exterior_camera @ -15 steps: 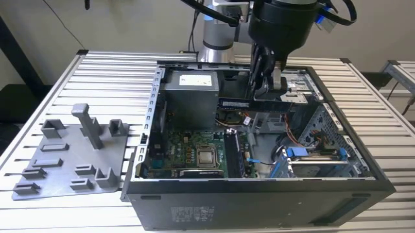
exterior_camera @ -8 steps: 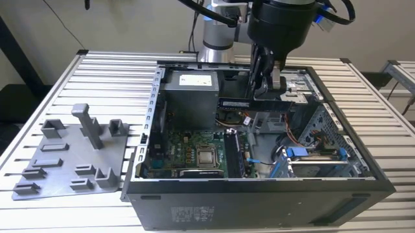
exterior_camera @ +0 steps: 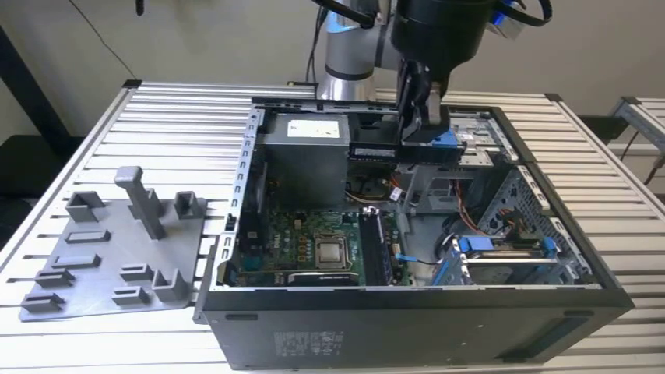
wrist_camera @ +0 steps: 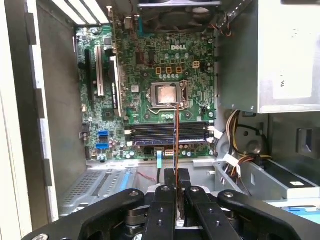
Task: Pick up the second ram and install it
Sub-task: 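Pick up the second ram and move it above second insertion slot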
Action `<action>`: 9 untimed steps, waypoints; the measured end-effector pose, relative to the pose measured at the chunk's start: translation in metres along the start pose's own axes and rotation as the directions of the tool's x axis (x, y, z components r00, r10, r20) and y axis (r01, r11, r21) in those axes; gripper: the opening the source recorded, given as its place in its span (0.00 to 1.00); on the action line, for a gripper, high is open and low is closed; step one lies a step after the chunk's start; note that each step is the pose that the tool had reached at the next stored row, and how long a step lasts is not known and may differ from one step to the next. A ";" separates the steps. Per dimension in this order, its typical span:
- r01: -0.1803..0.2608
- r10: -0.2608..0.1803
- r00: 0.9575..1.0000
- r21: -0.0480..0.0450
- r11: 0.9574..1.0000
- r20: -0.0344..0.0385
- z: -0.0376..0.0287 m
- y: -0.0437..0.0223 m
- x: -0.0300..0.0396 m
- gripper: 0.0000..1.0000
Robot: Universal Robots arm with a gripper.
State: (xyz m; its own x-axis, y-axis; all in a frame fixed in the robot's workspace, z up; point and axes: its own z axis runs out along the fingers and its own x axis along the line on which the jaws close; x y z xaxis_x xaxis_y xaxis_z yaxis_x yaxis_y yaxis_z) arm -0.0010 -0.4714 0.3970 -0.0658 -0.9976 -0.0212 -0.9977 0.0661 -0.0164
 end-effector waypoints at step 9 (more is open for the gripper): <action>0.000 0.000 1.000 0.000 1.000 0.000 0.0009 0.0020 -0.0280 0.14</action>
State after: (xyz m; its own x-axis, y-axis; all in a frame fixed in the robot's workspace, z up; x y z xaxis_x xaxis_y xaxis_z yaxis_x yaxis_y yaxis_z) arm -0.0012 -0.4433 0.3966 -0.0658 -0.9976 -0.0213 -0.9977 0.0662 -0.0165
